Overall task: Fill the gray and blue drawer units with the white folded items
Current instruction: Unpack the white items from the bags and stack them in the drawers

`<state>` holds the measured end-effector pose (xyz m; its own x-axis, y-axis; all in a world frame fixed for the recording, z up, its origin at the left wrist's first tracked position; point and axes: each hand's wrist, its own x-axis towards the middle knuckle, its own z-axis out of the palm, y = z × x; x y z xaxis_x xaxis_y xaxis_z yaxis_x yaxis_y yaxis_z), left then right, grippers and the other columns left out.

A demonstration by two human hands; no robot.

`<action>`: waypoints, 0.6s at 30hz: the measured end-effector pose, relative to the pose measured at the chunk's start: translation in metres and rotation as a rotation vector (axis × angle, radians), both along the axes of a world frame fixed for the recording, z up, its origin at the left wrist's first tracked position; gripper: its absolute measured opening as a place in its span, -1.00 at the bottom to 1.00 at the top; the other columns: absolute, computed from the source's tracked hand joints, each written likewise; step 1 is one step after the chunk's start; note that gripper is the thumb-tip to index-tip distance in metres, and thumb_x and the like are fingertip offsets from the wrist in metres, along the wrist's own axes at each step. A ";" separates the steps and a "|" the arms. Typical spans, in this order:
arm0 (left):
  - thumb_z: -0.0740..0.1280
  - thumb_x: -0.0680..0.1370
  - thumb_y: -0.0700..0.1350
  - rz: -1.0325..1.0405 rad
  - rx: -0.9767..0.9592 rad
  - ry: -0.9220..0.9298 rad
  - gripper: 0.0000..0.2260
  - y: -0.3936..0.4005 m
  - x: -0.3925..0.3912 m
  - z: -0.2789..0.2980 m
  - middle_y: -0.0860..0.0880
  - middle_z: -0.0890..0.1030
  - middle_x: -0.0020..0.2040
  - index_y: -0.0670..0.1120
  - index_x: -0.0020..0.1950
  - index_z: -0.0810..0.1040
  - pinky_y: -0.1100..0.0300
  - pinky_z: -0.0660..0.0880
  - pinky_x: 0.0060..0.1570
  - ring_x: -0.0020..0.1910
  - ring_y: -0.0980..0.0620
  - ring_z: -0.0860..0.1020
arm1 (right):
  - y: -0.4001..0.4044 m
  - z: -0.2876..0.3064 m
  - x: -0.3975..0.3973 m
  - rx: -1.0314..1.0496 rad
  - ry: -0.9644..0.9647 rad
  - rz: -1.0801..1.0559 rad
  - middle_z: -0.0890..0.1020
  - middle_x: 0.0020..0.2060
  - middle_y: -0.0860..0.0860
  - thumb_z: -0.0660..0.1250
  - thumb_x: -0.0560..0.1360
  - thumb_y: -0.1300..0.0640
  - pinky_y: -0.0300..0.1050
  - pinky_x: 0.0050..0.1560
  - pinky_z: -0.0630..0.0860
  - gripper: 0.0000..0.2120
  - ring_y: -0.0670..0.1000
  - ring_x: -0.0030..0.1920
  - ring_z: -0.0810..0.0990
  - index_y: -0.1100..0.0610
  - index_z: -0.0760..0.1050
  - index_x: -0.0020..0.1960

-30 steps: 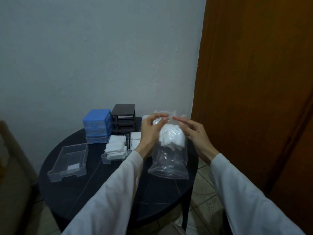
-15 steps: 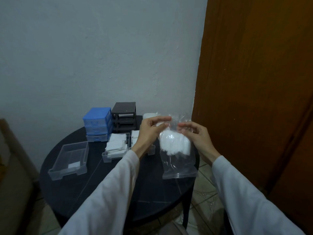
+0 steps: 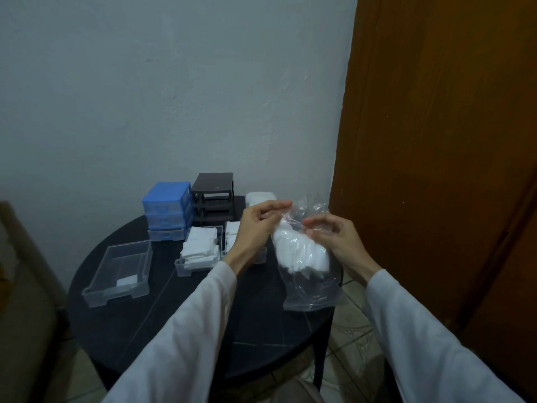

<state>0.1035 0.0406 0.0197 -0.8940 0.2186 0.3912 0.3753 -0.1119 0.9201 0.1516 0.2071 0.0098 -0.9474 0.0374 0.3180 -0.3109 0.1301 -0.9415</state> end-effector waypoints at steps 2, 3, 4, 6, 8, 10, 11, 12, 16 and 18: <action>0.24 0.47 -0.47 -0.056 -0.024 -0.035 -0.66 -0.002 0.000 0.000 0.03 0.65 -0.03 -0.08 0.00 0.62 0.31 0.57 -0.10 -0.05 0.16 0.63 | 0.000 -0.001 0.000 -0.030 -0.014 -0.016 0.61 -0.09 -0.07 0.36 0.43 0.36 -0.35 -0.19 0.54 -0.84 -0.16 -0.08 0.59 0.18 0.57 -0.04; 0.25 0.46 -0.48 -0.072 -0.025 -0.048 -0.66 -0.002 0.002 0.000 0.03 0.66 -0.02 -0.09 0.00 0.62 0.31 0.57 -0.11 -0.04 0.16 0.63 | 0.000 -0.002 -0.001 -0.037 -0.009 -0.025 0.62 -0.10 -0.07 0.37 0.42 0.37 -0.36 -0.20 0.54 -0.84 -0.18 -0.11 0.60 0.20 0.57 -0.04; 0.26 0.45 -0.48 -0.077 -0.020 -0.054 -0.67 -0.003 0.002 0.000 0.03 0.66 -0.03 -0.11 0.01 0.62 0.32 0.57 -0.11 -0.04 0.15 0.63 | 0.000 -0.003 -0.001 -0.039 0.000 -0.035 0.62 -0.11 -0.07 0.37 0.42 0.37 -0.38 -0.21 0.53 -0.84 -0.21 -0.14 0.61 0.22 0.57 -0.03; 0.33 0.44 -0.43 -0.074 -0.001 -0.052 -0.72 -0.003 0.003 0.001 0.03 0.65 -0.01 -0.13 0.06 0.61 0.28 0.57 -0.06 -0.02 0.11 0.63 | 0.001 -0.004 -0.002 -0.041 0.015 -0.048 0.63 -0.11 -0.07 0.36 0.43 0.36 -0.38 -0.21 0.54 -0.85 -0.23 -0.14 0.62 0.23 0.58 -0.02; 0.33 0.49 -0.31 -0.104 0.004 -0.068 -0.75 -0.001 0.006 -0.002 0.06 0.62 0.03 -0.11 0.14 0.58 0.25 0.58 -0.03 0.00 0.10 0.60 | 0.001 -0.006 -0.004 -0.052 0.031 -0.079 0.63 -0.10 -0.05 0.34 0.45 0.33 -0.36 -0.21 0.55 -0.87 -0.20 -0.13 0.61 0.23 0.56 -0.01; 0.27 0.56 -0.20 -0.191 -0.021 -0.103 -0.76 0.002 0.011 -0.006 0.05 0.58 0.07 -0.02 0.21 0.53 0.27 0.58 -0.09 0.00 0.12 0.58 | 0.002 -0.007 -0.007 -0.096 0.055 -0.152 0.62 -0.07 0.00 0.31 0.48 0.32 -0.37 -0.23 0.54 -0.87 -0.16 -0.11 0.60 0.26 0.54 0.02; 0.26 0.56 -0.19 -0.228 -0.051 -0.100 -0.75 0.004 0.014 -0.009 0.02 0.56 0.07 -0.01 0.23 0.52 0.30 0.57 -0.12 -0.02 0.12 0.57 | 0.002 -0.007 -0.009 -0.130 0.065 -0.186 0.61 -0.07 0.01 0.28 0.50 0.32 -0.37 -0.25 0.54 -0.88 -0.12 -0.08 0.59 0.26 0.53 0.02; 0.27 0.56 -0.21 -0.234 -0.094 -0.072 -0.74 0.006 0.016 -0.012 0.01 0.56 0.06 -0.02 0.23 0.52 0.33 0.54 -0.16 -0.05 0.15 0.56 | 0.002 -0.006 -0.009 -0.157 0.072 -0.205 0.60 -0.07 0.00 0.26 0.51 0.32 -0.37 -0.25 0.55 -0.89 -0.08 -0.06 0.58 0.24 0.53 0.01; 0.31 0.53 -0.27 -0.066 -0.090 0.034 -0.83 0.012 0.013 -0.017 -0.05 0.61 0.05 -0.13 0.08 0.62 0.30 0.47 -0.09 -0.01 0.05 0.55 | 0.001 -0.005 -0.005 -0.176 0.042 -0.090 0.55 0.01 -0.14 0.20 0.56 0.20 -0.32 -0.20 0.56 -0.81 -0.13 0.00 0.57 0.09 0.52 0.13; 0.31 0.52 -0.27 -0.003 -0.040 0.003 -0.84 0.011 0.009 -0.015 0.00 0.62 0.01 -0.15 0.05 0.62 0.32 0.49 -0.09 -0.02 0.05 0.54 | 0.003 -0.007 -0.003 -0.156 -0.005 0.001 0.53 0.08 -0.17 0.20 0.57 0.17 -0.26 -0.14 0.57 -0.77 -0.14 0.07 0.55 0.03 0.50 0.18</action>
<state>0.1127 0.0518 0.0051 -0.8923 0.2366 0.3844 0.3774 -0.0763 0.9229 0.1483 0.2100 0.0028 -0.9489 0.0844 0.3040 -0.3065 -0.0180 -0.9517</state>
